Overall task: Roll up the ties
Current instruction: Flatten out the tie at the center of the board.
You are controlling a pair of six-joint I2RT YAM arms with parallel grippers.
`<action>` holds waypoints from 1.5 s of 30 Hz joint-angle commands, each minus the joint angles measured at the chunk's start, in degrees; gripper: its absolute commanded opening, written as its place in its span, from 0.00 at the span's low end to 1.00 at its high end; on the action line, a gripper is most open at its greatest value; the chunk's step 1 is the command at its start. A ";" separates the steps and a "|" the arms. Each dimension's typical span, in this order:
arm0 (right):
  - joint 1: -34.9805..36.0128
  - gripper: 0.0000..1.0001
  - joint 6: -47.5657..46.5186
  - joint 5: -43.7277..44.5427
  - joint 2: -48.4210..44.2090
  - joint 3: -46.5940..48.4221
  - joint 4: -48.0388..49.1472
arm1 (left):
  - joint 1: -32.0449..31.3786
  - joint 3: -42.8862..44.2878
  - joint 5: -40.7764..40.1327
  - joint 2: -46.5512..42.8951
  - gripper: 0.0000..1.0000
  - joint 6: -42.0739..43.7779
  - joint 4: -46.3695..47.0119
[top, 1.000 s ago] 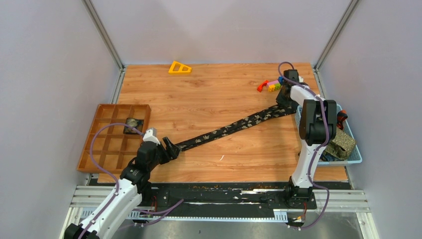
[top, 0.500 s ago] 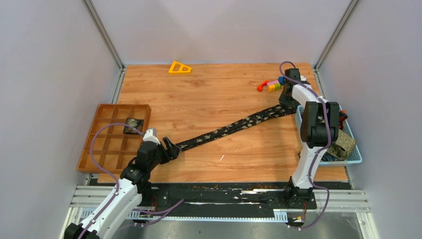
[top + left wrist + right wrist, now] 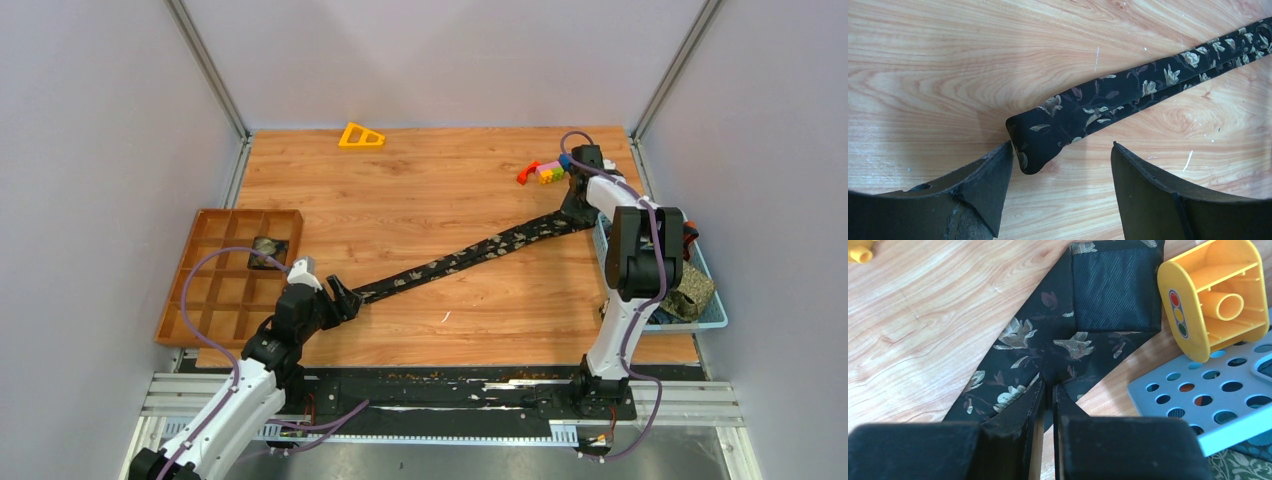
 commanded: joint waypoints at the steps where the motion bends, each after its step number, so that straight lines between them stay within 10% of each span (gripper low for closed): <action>1: 0.00 0.07 -0.67 2.01 0.74 1.99 2.55 | 0.18 -0.22 -0.32 -0.16 0.78 0.38 1.88; 12: 0.02 0.09 -2.72 0.91 2.25 3.73 4.18 | 0.18 -0.20 -0.32 0.26 0.78 0.31 2.15; 23: 0.05 0.46 -2.47 3.09 -0.68 1.59 3.04 | 0.18 0.05 -0.72 0.01 0.83 -0.09 1.42; 45: 0.13 0.22 -1.25 -0.96 4.15 5.77 2.52 | 0.18 2.32 -2.08 -8.11 0.88 -0.62 -6.92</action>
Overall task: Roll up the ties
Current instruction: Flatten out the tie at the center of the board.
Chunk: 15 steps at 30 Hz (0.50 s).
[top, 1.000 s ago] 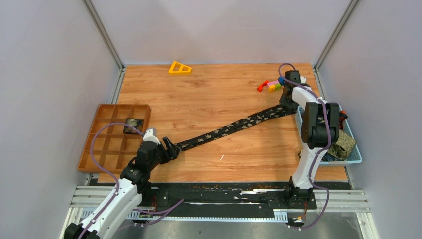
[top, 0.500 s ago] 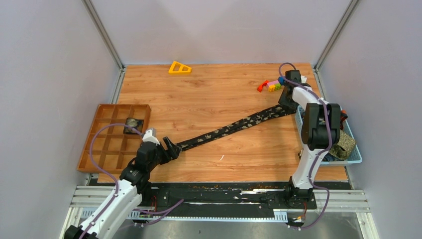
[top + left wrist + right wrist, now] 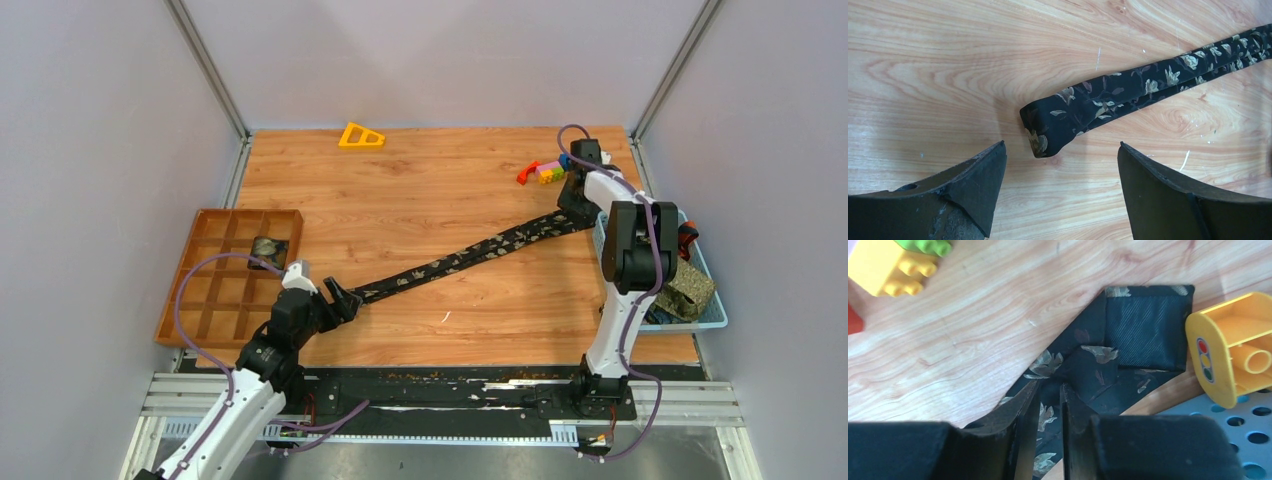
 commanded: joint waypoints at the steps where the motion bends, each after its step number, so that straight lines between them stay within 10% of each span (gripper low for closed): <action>1: 0.12 0.22 1.02 2.06 0.61 0.84 -0.12 | 0.14 2.12 -0.72 -0.01 0.88 0.23 0.02; 15: 0.11 0.21 1.76 5.98 -1.34 -2.56 -0.82 | 0.18 3.68 -2.60 1.47 0.87 -1.72 -0.22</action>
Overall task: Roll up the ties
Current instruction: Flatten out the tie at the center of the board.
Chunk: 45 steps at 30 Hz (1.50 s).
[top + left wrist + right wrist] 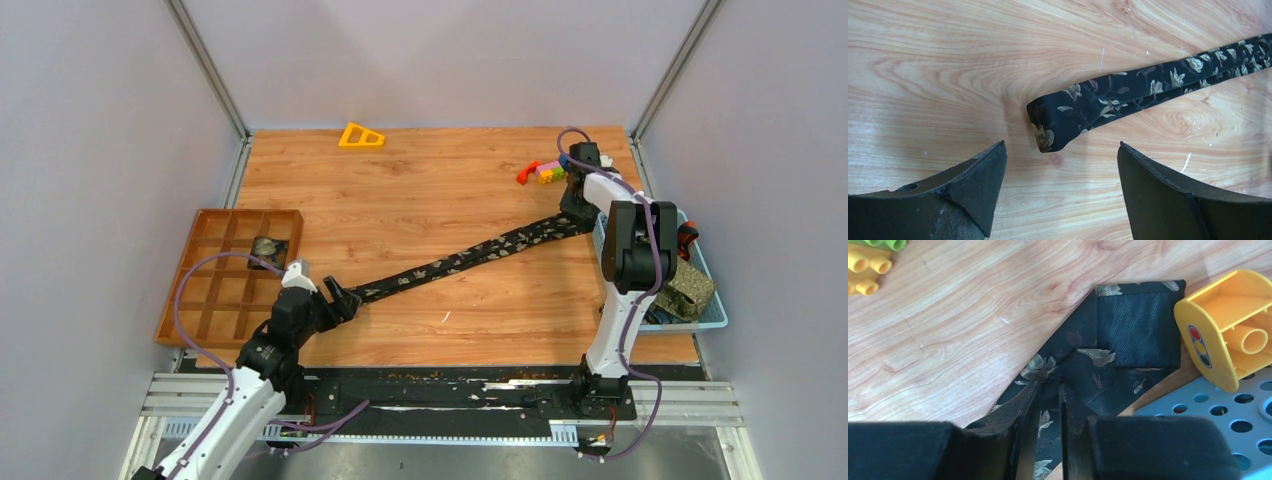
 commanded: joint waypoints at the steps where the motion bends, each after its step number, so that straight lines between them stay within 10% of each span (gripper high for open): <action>1: 0.11 0.21 1.27 2.21 -2.40 -2.21 0.56 | 0.18 3.66 -2.80 0.28 0.87 -2.13 -0.35; 13: 2.40 0.27 2.51 0.80 -14.33 -7.29 1.46 | 0.18 8.82 -11.42 -0.66 0.83 -17.13 -10.41; 24: 21.21 0.29 7.78 -9.10 -31.45 -24.97 10.48 | 0.16 8.25 -6.92 6.45 0.71 -23.25 -3.71; 39: 40.66 0.23 3.13 -19.92 3.18 13.90 -6.48 | 0.19 8.50 2.38 9.98 0.64 -10.41 1.31; 45: 42.71 0.21 2.25 -19.97 4.16 12.28 -9.52 | 0.18 8.60 6.97 14.18 0.60 -6.80 5.18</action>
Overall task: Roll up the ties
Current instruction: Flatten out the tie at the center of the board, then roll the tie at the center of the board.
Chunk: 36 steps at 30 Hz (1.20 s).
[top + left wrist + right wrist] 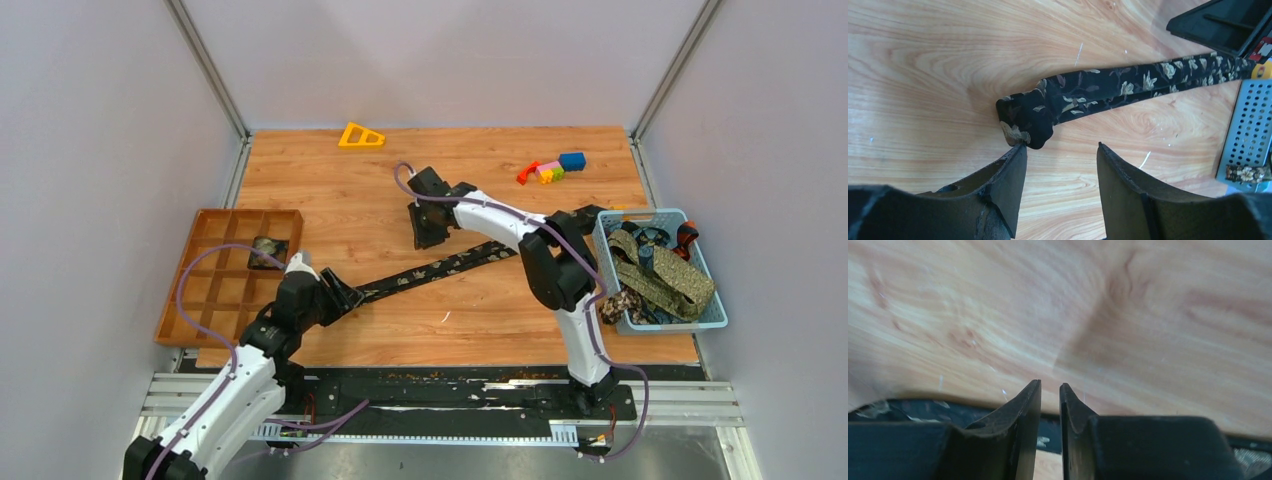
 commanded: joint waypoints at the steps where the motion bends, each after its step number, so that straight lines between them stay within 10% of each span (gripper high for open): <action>1: 1.41 0.21 -1.51 -0.63 -2.21 -2.25 -4.51 | 0.16 1.61 4.41 3.22 0.60 4.42 5.81; 20: 4.61 0.19 -0.58 2.19 -11.47 -13.71 -3.94 | 0.16 2.13 0.45 -1.48 0.66 4.63 -0.20; 36: 7.42 0.17 2.61 2.53 -9.57 -5.78 -0.43 | 0.16 3.91 -10.60 -9.90 0.70 0.52 -11.14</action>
